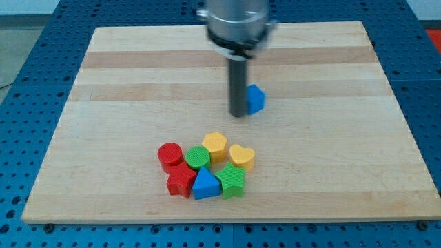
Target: Move the blue cube to the right of the yellow heart
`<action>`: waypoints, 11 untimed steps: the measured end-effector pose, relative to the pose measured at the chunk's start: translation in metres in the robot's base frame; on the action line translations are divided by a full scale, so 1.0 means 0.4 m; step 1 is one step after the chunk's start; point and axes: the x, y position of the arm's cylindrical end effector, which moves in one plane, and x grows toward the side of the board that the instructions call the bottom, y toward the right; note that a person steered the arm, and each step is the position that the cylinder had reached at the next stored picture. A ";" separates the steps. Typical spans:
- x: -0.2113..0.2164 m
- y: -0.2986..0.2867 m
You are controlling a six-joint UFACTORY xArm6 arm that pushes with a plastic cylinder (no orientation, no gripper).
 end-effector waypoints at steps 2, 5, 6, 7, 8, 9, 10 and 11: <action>0.009 -0.015; -0.132 0.043; -0.022 0.229; 0.041 0.324; -0.049 0.281; -0.079 0.163; 0.027 0.118; 0.136 0.251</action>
